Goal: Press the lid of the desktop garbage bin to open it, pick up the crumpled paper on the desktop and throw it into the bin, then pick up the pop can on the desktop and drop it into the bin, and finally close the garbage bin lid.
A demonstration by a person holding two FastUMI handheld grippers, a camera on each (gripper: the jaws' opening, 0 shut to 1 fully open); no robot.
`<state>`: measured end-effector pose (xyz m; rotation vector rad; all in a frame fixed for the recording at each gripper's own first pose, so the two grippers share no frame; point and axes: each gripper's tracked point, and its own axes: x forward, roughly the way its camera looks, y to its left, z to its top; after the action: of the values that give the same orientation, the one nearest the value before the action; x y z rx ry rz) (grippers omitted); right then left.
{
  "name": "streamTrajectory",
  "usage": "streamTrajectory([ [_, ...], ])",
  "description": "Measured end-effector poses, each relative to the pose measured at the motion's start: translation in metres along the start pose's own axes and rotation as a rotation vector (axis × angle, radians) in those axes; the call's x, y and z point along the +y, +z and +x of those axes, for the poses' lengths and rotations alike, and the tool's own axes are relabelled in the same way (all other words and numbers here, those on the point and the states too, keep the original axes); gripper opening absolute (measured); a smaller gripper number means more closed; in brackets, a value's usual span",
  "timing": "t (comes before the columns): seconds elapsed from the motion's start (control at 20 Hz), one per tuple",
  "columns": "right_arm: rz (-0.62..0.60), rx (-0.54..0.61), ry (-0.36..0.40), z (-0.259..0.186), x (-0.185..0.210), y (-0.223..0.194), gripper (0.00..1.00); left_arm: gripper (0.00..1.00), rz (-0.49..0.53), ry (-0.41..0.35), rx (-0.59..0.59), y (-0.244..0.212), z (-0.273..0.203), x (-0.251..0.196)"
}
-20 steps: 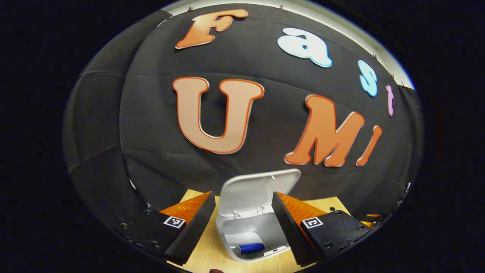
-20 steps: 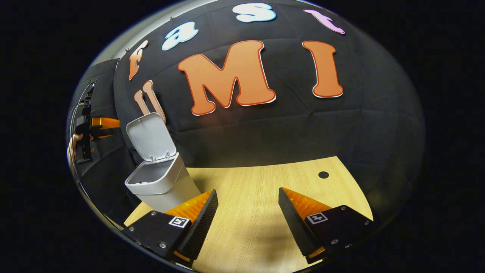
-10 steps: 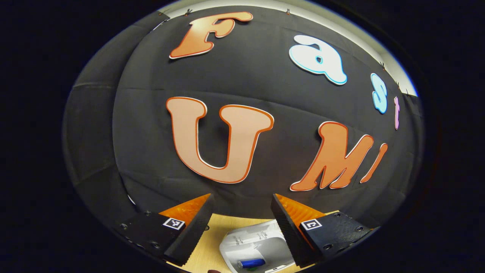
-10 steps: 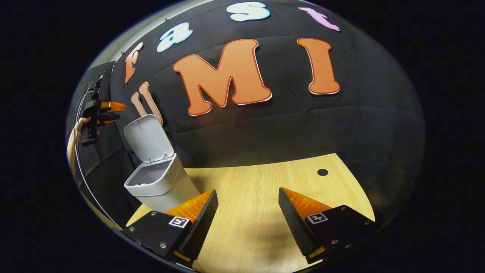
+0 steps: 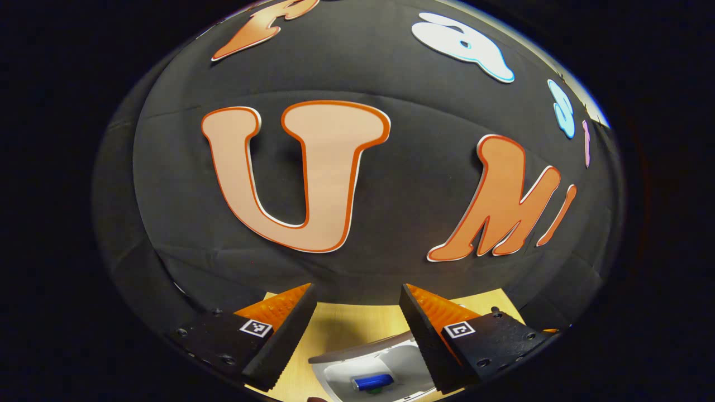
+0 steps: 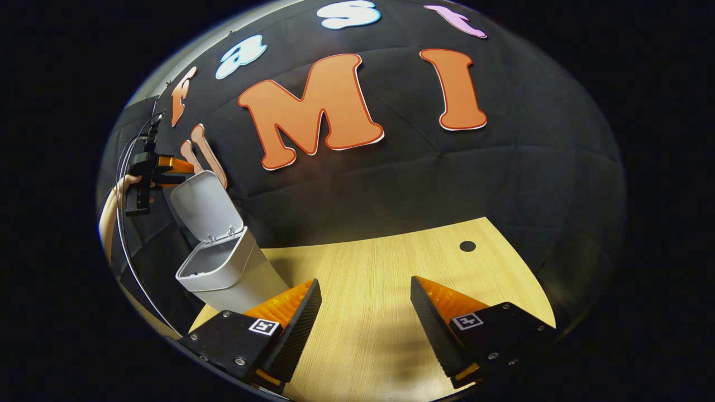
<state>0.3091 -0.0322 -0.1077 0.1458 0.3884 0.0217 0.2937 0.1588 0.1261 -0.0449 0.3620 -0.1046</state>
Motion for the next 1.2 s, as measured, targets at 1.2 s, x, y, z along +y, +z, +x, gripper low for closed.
streamTrajectory([
  [1.2,-0.027,0.046,0.052,-0.014,0.005,-0.013,0.96,0.96,0.039,-0.108,0.247,-0.182,-0.037,-0.054],
])
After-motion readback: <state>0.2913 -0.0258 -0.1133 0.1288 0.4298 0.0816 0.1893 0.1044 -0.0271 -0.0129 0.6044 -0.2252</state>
